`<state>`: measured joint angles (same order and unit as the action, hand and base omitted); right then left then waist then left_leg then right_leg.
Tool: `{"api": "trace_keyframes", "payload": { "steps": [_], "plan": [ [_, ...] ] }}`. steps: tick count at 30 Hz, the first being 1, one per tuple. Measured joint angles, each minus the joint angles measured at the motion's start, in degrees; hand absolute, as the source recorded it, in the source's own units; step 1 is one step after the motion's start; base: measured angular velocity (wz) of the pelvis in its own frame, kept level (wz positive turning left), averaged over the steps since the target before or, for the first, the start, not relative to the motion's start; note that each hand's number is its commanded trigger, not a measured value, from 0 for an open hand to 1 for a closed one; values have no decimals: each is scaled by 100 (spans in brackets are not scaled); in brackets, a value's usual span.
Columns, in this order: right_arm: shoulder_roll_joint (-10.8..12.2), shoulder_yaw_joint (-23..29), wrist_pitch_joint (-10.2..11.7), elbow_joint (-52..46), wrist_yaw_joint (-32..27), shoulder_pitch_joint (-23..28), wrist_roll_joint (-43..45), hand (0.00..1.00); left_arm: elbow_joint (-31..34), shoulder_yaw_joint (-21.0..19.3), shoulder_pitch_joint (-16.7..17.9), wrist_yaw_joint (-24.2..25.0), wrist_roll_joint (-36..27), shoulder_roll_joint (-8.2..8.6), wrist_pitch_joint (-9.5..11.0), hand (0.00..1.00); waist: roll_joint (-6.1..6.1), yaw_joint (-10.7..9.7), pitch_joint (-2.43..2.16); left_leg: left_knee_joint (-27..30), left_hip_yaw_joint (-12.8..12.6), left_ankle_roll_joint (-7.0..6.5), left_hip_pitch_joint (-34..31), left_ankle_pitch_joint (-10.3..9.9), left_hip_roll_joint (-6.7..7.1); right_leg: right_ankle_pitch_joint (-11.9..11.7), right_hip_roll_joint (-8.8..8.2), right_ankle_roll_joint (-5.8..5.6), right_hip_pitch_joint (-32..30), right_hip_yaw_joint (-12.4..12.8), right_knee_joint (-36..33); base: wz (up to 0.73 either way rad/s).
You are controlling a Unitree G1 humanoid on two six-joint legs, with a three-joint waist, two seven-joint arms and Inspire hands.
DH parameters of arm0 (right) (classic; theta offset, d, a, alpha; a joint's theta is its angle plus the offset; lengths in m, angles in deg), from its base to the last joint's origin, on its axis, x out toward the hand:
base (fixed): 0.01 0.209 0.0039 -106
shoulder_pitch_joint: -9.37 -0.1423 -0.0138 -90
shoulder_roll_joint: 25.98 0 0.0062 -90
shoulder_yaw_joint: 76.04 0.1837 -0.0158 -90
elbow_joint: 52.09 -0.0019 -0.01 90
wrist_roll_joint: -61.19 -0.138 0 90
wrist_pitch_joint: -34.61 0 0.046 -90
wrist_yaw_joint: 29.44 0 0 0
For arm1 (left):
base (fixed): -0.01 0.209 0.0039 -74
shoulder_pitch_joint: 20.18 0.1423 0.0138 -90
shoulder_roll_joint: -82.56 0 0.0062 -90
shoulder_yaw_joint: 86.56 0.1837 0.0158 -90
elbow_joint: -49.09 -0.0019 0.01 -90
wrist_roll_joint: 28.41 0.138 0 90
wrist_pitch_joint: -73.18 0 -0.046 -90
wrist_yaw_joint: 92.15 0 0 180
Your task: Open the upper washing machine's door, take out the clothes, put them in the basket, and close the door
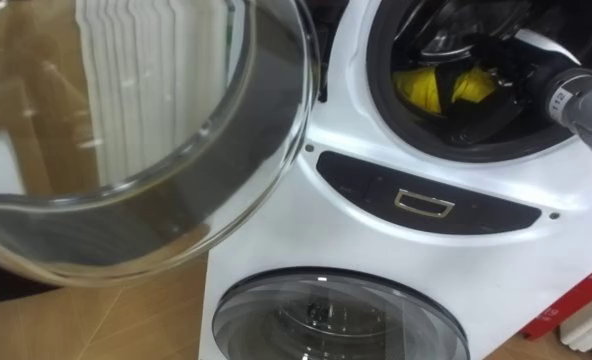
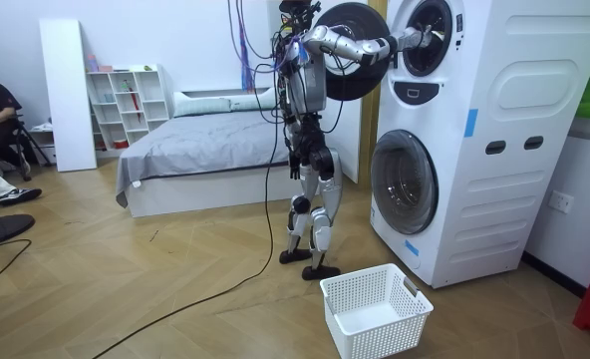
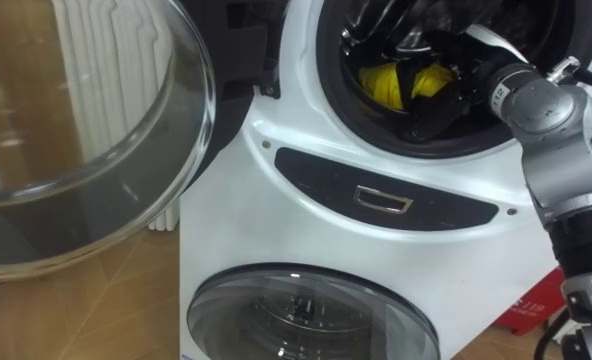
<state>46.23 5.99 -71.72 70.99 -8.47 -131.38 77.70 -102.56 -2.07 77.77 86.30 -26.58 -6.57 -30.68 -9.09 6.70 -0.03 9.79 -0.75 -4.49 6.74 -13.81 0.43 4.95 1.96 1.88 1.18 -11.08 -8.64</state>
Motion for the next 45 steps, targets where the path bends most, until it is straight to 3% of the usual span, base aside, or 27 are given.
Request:
{"api": "trace_keyframes", "payload": {
  "steps": [6,7,8,9,13,17,22,25,31,41,43,44,45],
  "plan": [
    [-82,-8,-140,246,521,-113,-260,0,-28,-4,-215,25,9,-9,-183,0,9,0,6,-13,13,0,20,0,-1,0,1,0,31,-8,10,0],
    [-88,-10,-175,222,642,-99,-261,26,-27,-10,-227,77,10,-11,-233,0,24,3,17,-11,10,0,74,0,-6,0,7,0,71,-9,13,0],
    [-90,-13,-204,209,703,-85,-258,82,-28,-10,-227,100,11,-11,-252,0,29,2,18,-14,11,0,96,0,-9,0,9,0,92,-12,14,0],
    [-100,-11,-237,194,816,-71,-258,100,-27,-4,-241,121,9,-18,-291,0,31,-6,18,-20,12,5,104,-3,-13,0,13,0,106,-18,13,0],
    [-111,56,-251,181,1055,17,-253,100,-80,-5,-336,222,1,-78,-401,0,32,-8,19,-43,12,5,146,-3,-13,0,13,0,157,-45,28,1],
    [-103,254,-237,145,928,158,-181,100,-186,-3,-495,237,12,-127,-464,0,42,49,23,-44,43,11,136,-13,-11,0,13,0,191,-33,89,6],
    [-179,362,-191,-274,320,539,-71,100,-205,134,-584,232,-250,-144,-457,0,226,98,39,-36,122,12,143,-12,-37,0,32,0,198,-13,97,8],
    [-193,417,-44,-491,177,771,-56,100,-242,135,-664,222,-332,-152,-451,0,278,95,12,-23,114,13,174,-11,-47,2,31,-1,235,8,99,0],
    [-196,458,53,-480,-82,902,16,100,-248,139,-952,228,-461,-159,-435,0,283,135,7,-12,107,15,214,-10,-54,8,65,-8,280,159,108,2],
    [-197,456,87,-959,-193,1128,32,100,-249,140,-1150,219,-630,-167,-396,0,260,135,-18,-18,87,16,294,-9,-59,8,87,-8,285,191,87,-7],
    [-183,425,51,-1178,-204,1140,25,100,-259,145,-1148,224,-631,-178,-358,0,276,151,-32,13,-63,17,307,-8,-66,6,103,-5,285,278,92,-25],
    [-125,397,42,-1278,-210,1137,8,100,-286,172,-1145,225,-631,-187,-353,0,267,153,-27,196,-190,50,252,-27,-51,-7,24,9,325,338,107,-24],
    [-83,359,26,-1318,-246,1135,9,100,-314,244,-1143,225,-643,-191,-330,0,239,147,-4,528,-256,155,109,-70,-31,-15,-41,18,373,477,134,-12]
  ]
}}
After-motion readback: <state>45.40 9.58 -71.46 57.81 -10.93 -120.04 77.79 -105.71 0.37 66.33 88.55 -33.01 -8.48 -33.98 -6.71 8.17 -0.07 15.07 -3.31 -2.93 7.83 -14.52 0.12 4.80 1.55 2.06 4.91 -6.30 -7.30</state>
